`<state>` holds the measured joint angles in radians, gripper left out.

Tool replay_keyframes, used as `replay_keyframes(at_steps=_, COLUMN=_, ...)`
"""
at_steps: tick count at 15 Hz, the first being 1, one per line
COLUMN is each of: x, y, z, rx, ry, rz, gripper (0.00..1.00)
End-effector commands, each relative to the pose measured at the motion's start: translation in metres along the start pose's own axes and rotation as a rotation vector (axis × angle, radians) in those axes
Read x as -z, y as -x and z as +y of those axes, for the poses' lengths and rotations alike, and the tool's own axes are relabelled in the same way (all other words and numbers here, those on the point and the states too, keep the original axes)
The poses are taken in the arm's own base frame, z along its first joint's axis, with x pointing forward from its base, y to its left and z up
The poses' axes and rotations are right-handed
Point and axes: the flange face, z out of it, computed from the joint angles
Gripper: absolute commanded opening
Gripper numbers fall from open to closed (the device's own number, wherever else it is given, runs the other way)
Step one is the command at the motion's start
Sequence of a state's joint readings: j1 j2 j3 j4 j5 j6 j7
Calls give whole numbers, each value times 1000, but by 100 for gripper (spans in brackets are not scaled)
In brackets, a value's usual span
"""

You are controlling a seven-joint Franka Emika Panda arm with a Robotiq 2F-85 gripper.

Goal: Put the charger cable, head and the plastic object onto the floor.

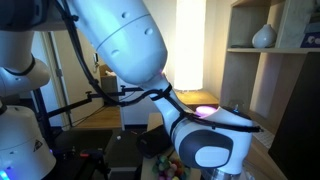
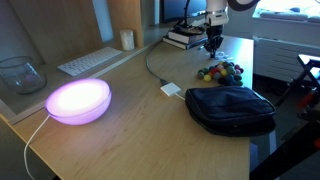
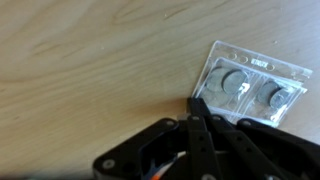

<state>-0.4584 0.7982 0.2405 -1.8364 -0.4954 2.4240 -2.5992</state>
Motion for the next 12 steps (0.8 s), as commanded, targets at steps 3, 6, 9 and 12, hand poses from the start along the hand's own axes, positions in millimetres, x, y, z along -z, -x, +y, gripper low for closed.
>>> replay_keyframes(at_steps=3, x=0, y=0, z=0, rx=0, ry=0, rz=0, gripper=1)
replay_keyframes(at_steps=6, x=0, y=0, z=0, rx=0, ry=0, rz=0, gripper=1)
replay_keyframes(at_steps=9, x=5, y=-3, z=2, rx=9, ry=2, rz=-18, gripper=0)
replay_keyframes(at_steps=12, x=19, y=-14, z=5, rx=36, ry=34, rz=-86, gripper=0)
